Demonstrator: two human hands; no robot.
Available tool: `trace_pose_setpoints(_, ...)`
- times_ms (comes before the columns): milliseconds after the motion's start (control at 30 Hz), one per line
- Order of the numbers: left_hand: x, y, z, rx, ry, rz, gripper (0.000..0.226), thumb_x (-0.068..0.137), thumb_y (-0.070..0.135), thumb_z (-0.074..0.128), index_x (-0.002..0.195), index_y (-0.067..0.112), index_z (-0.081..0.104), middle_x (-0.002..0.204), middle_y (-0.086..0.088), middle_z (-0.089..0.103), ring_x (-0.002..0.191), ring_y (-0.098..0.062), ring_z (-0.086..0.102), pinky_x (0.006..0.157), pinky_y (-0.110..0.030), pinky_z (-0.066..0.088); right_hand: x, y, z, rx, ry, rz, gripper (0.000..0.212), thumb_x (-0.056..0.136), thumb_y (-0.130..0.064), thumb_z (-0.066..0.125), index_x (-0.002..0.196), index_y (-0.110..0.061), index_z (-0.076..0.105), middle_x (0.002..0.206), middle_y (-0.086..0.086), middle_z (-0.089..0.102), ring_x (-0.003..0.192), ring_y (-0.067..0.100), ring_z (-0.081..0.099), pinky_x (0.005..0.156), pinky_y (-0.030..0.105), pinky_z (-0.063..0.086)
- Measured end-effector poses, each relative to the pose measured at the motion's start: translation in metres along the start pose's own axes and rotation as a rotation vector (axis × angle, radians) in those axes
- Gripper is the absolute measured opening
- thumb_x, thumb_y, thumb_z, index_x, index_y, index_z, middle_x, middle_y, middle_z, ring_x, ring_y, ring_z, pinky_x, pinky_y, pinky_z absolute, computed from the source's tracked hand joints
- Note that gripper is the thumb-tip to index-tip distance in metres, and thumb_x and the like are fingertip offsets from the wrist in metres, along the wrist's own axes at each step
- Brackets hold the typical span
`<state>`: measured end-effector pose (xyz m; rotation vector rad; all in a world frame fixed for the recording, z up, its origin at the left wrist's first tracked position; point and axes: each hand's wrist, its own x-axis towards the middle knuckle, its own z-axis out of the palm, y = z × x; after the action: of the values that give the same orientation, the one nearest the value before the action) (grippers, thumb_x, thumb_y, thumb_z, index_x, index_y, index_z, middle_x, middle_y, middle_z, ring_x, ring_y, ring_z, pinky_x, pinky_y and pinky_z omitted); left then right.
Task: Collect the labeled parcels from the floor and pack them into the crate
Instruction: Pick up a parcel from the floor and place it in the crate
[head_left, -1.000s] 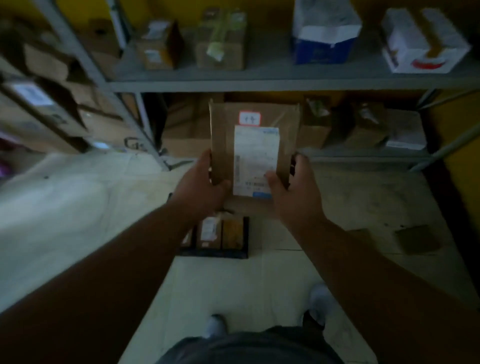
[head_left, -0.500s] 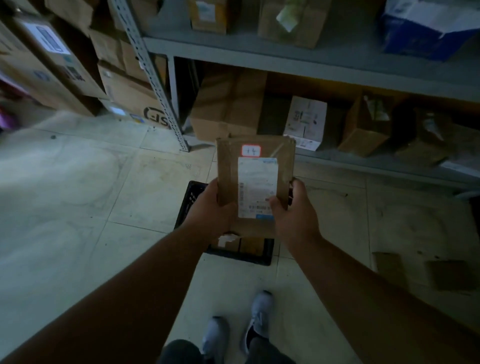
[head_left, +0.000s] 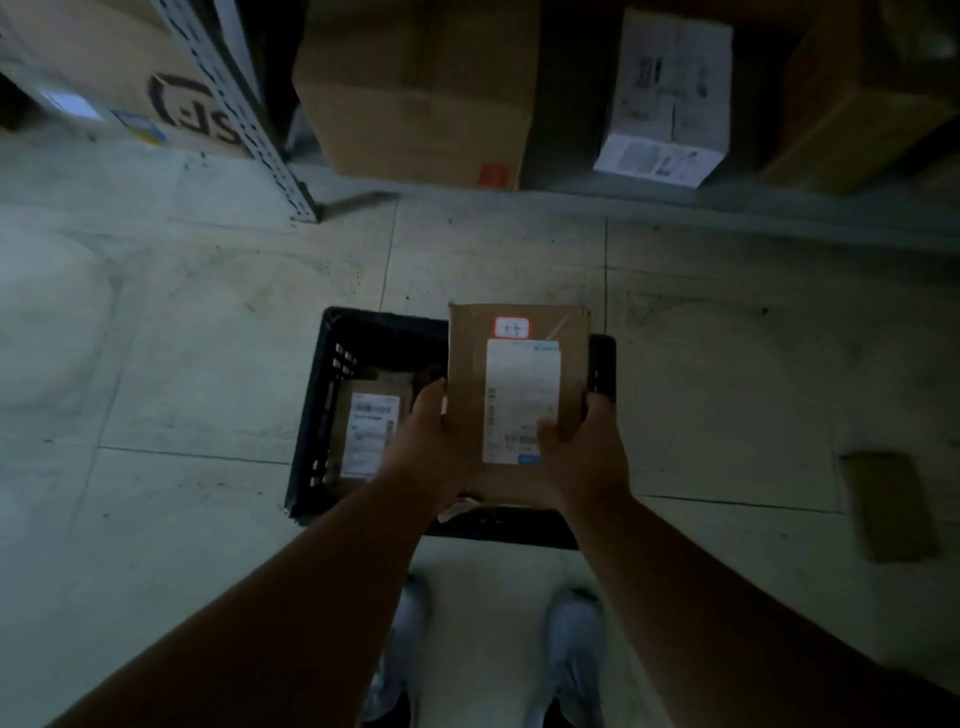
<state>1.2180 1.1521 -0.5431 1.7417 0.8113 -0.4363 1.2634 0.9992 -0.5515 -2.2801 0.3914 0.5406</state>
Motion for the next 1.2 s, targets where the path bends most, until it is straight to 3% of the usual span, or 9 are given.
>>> trace_pose_setpoints(133, 0.035, -0.049, 0.023, 0.037, -0.093, -0.048, 0.042, 0.097, 0.025, 0.050, 0.136, 0.041, 0.043, 0.119, -0.003, 0.065, 0.102, -0.025, 0.067, 0.081, -0.048, 0.059, 0.021, 0.044, 0.038, -0.006, -0.014, 0.100, 0.055, 0.090, -0.026, 0.067, 0.136, -0.016, 0.038, 0.128, 0.008, 0.060, 0.106, 0.027, 0.066, 0.063, 0.023, 0.054)
trace_pose_setpoints(233, 0.055, -0.069, 0.033, 0.070, -0.095, -0.061, 0.039, 0.096, 0.038, 0.048, 0.134, 0.046, 0.041, 0.111, 0.003, 0.066, 0.095, -0.018, 0.068, 0.076, -0.043, 0.061, 0.031, 0.064, 0.058, -0.010, -0.007, 0.151, 0.052, 0.089, -0.030, 0.068, 0.130, -0.018, 0.040, 0.124, 0.007, 0.060, 0.100, 0.026, 0.067, 0.059, 0.023, 0.053)
trace_pose_setpoints(367, 0.071, -0.085, 0.041, 0.137, -0.114, -0.029, 0.028, 0.095, 0.050, 0.043, 0.121, 0.041, 0.046, 0.107, 0.002, 0.065, 0.091, -0.015, 0.068, 0.075, -0.039, 0.060, 0.035, 0.078, 0.082, -0.036, -0.037, 0.147, 0.055, 0.087, -0.031, 0.069, 0.131, -0.018, 0.038, 0.126, 0.007, 0.058, 0.105, 0.028, 0.064, 0.076, 0.039, 0.060)
trace_pose_setpoints(533, 0.072, -0.092, 0.034, 0.153, 0.077, 0.016, 0.031, 0.093, 0.032, 0.055, 0.102, 0.059, 0.043, 0.092, 0.014, 0.065, 0.075, 0.009, 0.064, 0.049, -0.012, 0.050, 0.035, 0.071, 0.106, -0.038, 0.050, 0.020, 0.053, 0.087, -0.036, 0.068, 0.127, -0.016, 0.040, 0.124, 0.007, 0.058, 0.106, 0.026, 0.065, 0.073, 0.031, 0.060)
trace_pose_setpoints(633, 0.065, -0.095, 0.025, 0.121, 0.103, -0.007, 0.049, 0.089, 0.025, 0.060, 0.101, 0.067, 0.038, 0.099, 0.015, 0.065, 0.083, -0.001, 0.068, 0.060, -0.025, 0.059, 0.031, 0.063, 0.109, -0.070, 0.077, -0.022, 0.056, 0.084, -0.040, 0.069, 0.125, -0.017, 0.038, 0.124, 0.008, 0.057, 0.107, 0.026, 0.064, 0.073, 0.031, 0.058)
trace_pose_setpoints(733, 0.064, -0.095, 0.017, 0.221, 0.065, -0.096, 0.045, 0.090, 0.020, 0.060, 0.125, 0.038, 0.039, 0.112, 0.002, 0.063, 0.099, -0.020, 0.066, 0.080, -0.046, 0.058, 0.027, 0.057, 0.113, -0.172, -0.097, 0.051, 0.058, 0.085, -0.038, 0.070, 0.129, -0.015, 0.041, 0.126, 0.009, 0.059, 0.113, 0.029, 0.061, 0.086, 0.043, 0.057)
trace_pose_setpoints(867, 0.073, -0.102, 0.014, 0.376, -0.059, -0.095, 0.051, 0.089, 0.016, 0.062, 0.133, 0.023, 0.037, 0.119, -0.005, 0.060, 0.108, -0.024, 0.063, 0.083, -0.044, 0.058, 0.031, 0.054, 0.116, -0.169, -0.238, 0.081, 0.053, 0.090, -0.033, 0.067, 0.131, -0.011, 0.041, 0.127, 0.011, 0.061, 0.115, 0.029, 0.062, 0.087, 0.038, 0.058)
trace_pose_setpoints(1033, 0.075, -0.124, 0.009, 0.490, -0.057, -0.055, 0.042, 0.093, 0.017, 0.056, 0.130, 0.022, 0.037, 0.108, -0.004, 0.061, 0.092, -0.017, 0.066, 0.069, -0.031, 0.061, 0.026, 0.063, 0.116, -0.223, -0.248, 0.067, 0.051, 0.089, -0.033, 0.068, 0.127, -0.012, 0.042, 0.125, 0.011, 0.061, 0.113, 0.029, 0.063, 0.079, 0.029, 0.058)
trace_pose_setpoints(1200, 0.059, -0.107, 0.001, 0.557, -0.090, -0.076, 0.061, 0.091, 0.022, 0.055, 0.147, 0.024, 0.029, 0.141, -0.012, 0.045, 0.123, -0.029, 0.053, 0.092, -0.036, 0.052, 0.014, 0.050, 0.097, -0.229, -0.326, -0.026, 0.049, 0.089, -0.031, 0.069, 0.129, -0.017, 0.045, 0.131, 0.007, 0.060, 0.120, 0.025, 0.060, 0.087, 0.030, 0.056)
